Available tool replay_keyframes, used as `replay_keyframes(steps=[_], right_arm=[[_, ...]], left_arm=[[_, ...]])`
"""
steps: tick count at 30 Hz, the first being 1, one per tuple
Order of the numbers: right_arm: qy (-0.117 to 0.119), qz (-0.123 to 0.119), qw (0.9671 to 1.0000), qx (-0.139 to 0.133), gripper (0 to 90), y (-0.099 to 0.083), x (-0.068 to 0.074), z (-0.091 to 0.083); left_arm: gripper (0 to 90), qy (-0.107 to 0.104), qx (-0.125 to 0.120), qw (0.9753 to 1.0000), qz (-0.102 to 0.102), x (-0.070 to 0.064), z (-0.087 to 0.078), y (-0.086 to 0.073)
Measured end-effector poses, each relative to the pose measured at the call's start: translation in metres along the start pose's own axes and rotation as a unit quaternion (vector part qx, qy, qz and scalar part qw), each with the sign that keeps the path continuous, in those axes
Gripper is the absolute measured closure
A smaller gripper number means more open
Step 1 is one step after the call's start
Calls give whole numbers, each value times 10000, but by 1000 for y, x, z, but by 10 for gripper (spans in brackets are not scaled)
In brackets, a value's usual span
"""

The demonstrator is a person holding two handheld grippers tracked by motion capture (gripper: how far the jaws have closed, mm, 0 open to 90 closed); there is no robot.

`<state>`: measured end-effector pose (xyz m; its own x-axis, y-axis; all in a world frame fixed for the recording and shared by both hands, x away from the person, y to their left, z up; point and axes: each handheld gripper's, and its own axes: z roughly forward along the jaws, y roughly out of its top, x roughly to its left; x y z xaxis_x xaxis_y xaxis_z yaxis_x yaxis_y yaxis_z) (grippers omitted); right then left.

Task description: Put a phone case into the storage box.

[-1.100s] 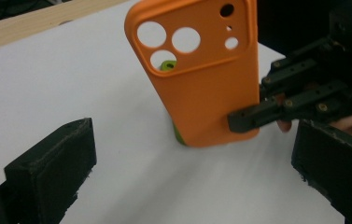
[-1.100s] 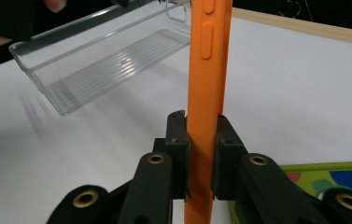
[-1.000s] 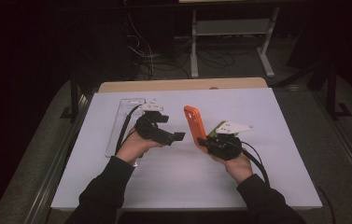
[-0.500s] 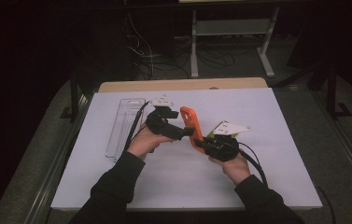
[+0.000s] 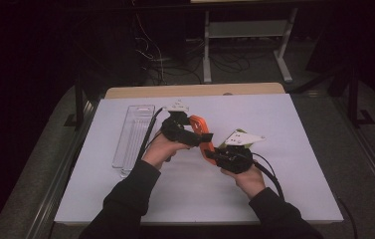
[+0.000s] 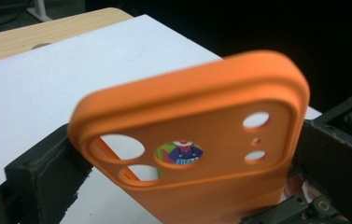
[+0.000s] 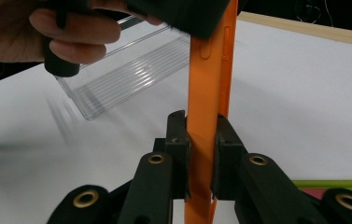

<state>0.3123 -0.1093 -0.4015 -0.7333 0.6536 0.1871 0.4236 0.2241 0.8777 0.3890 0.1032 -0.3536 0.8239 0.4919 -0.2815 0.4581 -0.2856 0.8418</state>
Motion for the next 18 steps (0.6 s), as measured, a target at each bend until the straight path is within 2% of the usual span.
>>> replay_keyframes(steps=[1, 8, 11, 14, 18], right_arm=[[1, 15, 10000, 21, 785, 0, 0, 1], [-18, 1, 10000, 32, 786, -1, 1, 2], [-8, 1, 10000, 78, 786, -2, 2, 4], [-6, 12, 9999, 107, 786, -3, 3, 6], [-3, 6, 9999, 122, 786, -4, 3, 7]], left_arm=[[27, -2, -19, 10000, -19, 0, -1, 0], [59, -7, -104, 9999, -108, -1, -3, 1], [79, -3, -145, 9999, -61, -2, -3, 1], [120, -22, -187, 9998, -85, -2, -3, 1], [129, -36, -214, 9997, -98, -1, -2, 1]])
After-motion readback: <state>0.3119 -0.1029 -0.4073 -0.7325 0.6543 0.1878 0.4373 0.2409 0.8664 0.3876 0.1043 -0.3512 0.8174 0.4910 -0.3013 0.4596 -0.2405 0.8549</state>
